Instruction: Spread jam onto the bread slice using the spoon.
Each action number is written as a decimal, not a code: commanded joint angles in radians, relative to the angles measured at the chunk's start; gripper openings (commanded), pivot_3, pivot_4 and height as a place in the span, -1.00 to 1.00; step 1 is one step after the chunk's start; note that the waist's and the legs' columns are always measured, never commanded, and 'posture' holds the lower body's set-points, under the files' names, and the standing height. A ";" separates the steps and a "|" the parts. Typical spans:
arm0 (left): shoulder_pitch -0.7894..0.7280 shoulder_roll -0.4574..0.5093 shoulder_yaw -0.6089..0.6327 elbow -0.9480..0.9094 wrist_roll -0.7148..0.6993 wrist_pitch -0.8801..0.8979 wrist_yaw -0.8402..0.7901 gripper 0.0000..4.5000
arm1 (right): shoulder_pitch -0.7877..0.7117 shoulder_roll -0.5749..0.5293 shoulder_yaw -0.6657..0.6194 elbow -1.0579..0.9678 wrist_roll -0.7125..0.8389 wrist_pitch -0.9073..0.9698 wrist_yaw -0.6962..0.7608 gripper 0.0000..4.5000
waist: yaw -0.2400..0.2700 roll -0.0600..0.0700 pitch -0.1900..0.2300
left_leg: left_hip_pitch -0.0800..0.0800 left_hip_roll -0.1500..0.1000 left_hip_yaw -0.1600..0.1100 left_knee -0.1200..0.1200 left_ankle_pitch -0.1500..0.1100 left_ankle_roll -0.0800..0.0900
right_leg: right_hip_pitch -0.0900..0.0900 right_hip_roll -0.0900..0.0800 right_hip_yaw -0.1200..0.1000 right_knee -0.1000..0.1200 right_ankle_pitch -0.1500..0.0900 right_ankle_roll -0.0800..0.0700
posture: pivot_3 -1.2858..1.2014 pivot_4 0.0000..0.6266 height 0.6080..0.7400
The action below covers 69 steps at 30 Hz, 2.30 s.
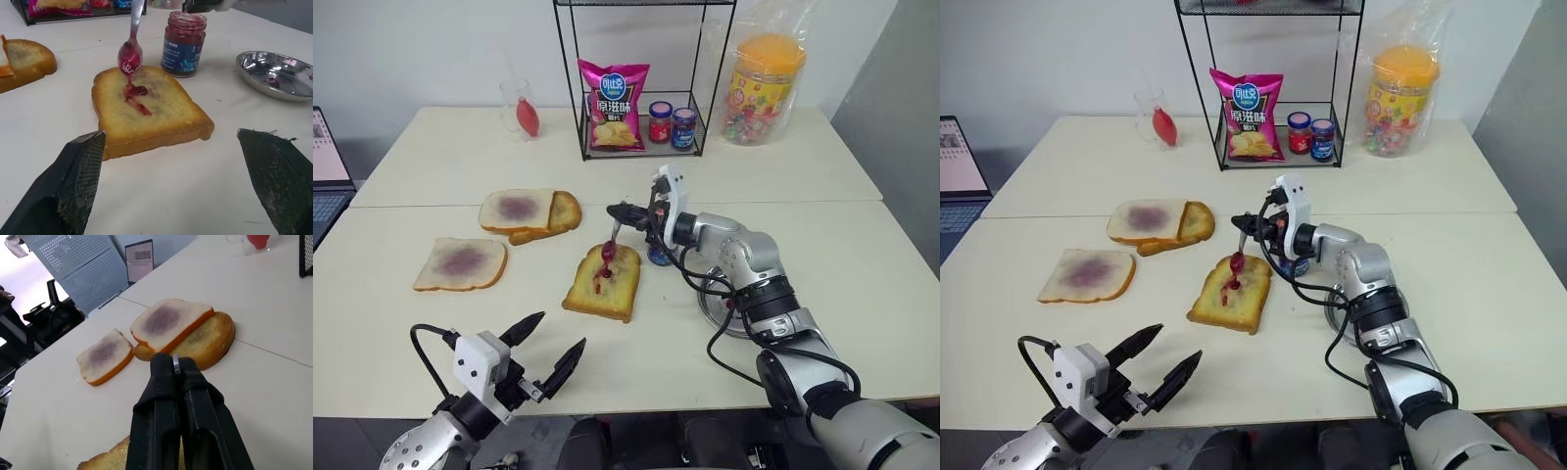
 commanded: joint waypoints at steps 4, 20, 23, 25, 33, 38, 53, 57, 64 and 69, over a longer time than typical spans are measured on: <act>-0.002 0.012 -0.016 -0.017 0.004 -0.016 -0.003 1.00 | 0.021 -0.030 -0.016 -0.274 0.099 0.185 -0.022 -0.98 | 0.000 0.000 0.000 | -0.001 0.000 0.000 -0.001 0.000 0.000 | -0.001 0.000 0.000 0.000 0.000 -0.001 | 0.03 -0.52 1.00; -0.014 0.032 -0.019 -0.038 -0.007 0.014 0.011 1.00 | 0.112 0.000 0.108 -0.206 -0.001 0.086 -0.017 -0.98 | -0.001 0.000 0.000 | 0.000 0.000 0.000 -0.001 0.000 0.000 | -0.001 0.000 0.000 0.000 -0.001 0.001 | 0.03 -0.52 1.00; -0.013 0.033 -0.019 -0.046 -0.007 0.021 0.014 1.00 | 0.099 0.005 0.120 -0.141 -0.048 0.016 -0.020 -0.98 | -0.001 0.000 0.000 | 0.000 0.000 0.001 -0.001 0.000 0.000 | -0.001 0.000 0.000 0.000 -0.001 0.001 | 0.03 -0.52 1.00; -0.017 0.035 -0.020 -0.053 -0.008 0.028 0.019 1.00 | 0.085 0.004 0.123 -0.103 -0.080 -0.040 -0.031 -0.98 | -0.001 0.000 0.000 | 0.000 0.000 0.001 -0.001 0.000 0.000 | -0.001 0.000 0.000 0.000 -0.001 0.001 | 0.03 -0.52 1.00; -0.024 0.041 -0.025 -0.061 -0.010 0.043 0.030 1.00 | 0.040 -0.035 0.103 -0.066 -0.115 -0.106 -0.008 -0.98 | 0.001 0.000 0.000 | 0.000 0.000 0.000 0.000 0.000 0.000 | 0.000 0.000 0.000 0.000 -0.001 0.001 | 0.03 -0.52 1.00; -0.034 0.044 -0.028 -0.061 -0.009 0.051 0.029 1.00 | 0.024 -0.054 0.096 -0.095 -0.096 -0.083 0.003 -0.98 | 0.002 0.000 0.000 | 0.000 0.000 0.000 0.000 0.000 0.000 | 0.000 0.000 0.000 0.000 -0.001 0.001 | 0.03 -0.52 1.00; -0.032 0.050 -0.025 -0.069 -0.013 0.063 0.027 1.00 | 0.062 -0.063 0.084 -0.362 0.058 0.210 0.020 -0.98 | 0.001 0.000 0.000 | -0.001 0.000 0.000 -0.001 0.000 0.000 | -0.001 0.000 0.000 0.000 -0.001 0.000 | 0.03 -0.52 1.00; -0.028 0.049 -0.024 -0.067 -0.012 0.060 0.025 1.00 | 0.111 -0.091 0.164 -0.404 0.040 0.224 0.049 -0.98 | 0.001 0.000 0.000 | -0.001 0.000 0.000 -0.001 0.000 0.000 | -0.001 0.000 0.000 0.000 -0.002 0.001 | 0.03 -0.52 1.00; -0.017 0.047 -0.026 -0.071 -0.006 0.053 0.024 1.00 | 0.128 -0.072 0.212 -0.319 -0.031 0.112 0.029 -0.98 | 0.000 0.000 0.000 | 0.000 0.000 0.000 -0.001 0.000 0.000 | -0.001 0.000 0.000 0.000 -0.002 0.001 | 0.03 -0.52 1.00; -0.017 0.049 -0.024 -0.073 -0.007 0.054 0.028 1.00 | 0.080 -0.032 0.183 -0.219 -0.082 0.001 -0.010 -0.98 | 0.000 0.000 0.000 | 0.000 0.000 0.000 -0.001 0.000 0.000 | -0.001 0.000 0.000 0.000 -0.002 0.001 | 0.03 -0.52 1.00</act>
